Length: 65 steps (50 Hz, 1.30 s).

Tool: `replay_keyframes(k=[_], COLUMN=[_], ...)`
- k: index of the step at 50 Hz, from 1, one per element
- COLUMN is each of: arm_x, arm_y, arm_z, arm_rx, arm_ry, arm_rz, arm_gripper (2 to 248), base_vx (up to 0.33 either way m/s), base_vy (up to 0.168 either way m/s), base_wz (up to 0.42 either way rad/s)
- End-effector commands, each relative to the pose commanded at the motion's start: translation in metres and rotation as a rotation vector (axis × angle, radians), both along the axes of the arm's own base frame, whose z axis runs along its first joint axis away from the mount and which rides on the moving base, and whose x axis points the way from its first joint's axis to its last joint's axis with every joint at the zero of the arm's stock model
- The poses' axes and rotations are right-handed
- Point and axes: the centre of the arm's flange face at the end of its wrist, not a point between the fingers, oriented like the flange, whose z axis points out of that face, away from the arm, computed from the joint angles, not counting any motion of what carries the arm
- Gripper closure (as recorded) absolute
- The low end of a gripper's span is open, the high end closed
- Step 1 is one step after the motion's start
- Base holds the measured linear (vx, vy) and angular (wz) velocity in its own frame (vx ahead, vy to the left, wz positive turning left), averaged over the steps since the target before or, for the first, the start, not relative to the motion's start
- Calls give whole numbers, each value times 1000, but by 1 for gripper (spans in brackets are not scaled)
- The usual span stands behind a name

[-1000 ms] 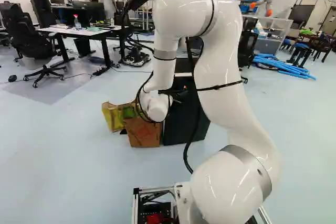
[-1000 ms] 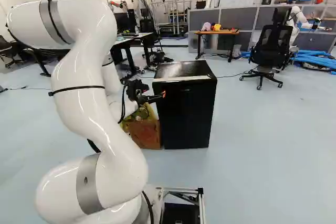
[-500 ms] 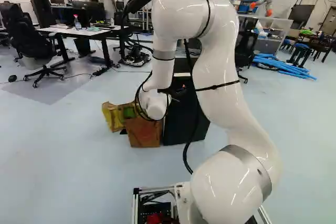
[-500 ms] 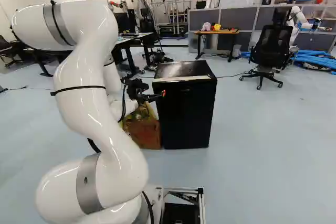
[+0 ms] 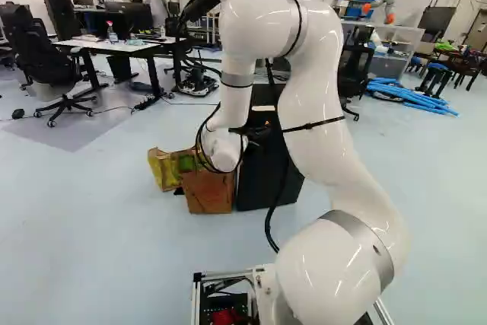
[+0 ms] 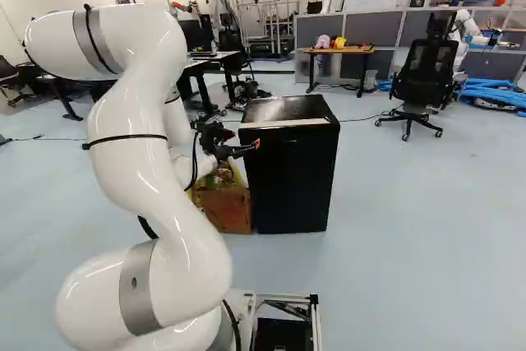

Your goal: Grab a drink from the fridge

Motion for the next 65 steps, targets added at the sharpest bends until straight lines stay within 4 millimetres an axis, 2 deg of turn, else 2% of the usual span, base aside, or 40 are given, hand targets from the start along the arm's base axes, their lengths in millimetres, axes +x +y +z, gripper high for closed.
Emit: replay_keyframes(k=[43, 65], arm_x=[-1, -8], arm_y=[-4, -6], arm_z=[4, 4], arm_rx=[-18, -20], arm_ry=[-37, -30], arm_rz=[-46, -66], arm_gripper=[3, 3], base_vx=[0, 0], base_vy=[0, 0], base_wz=[0, 0])
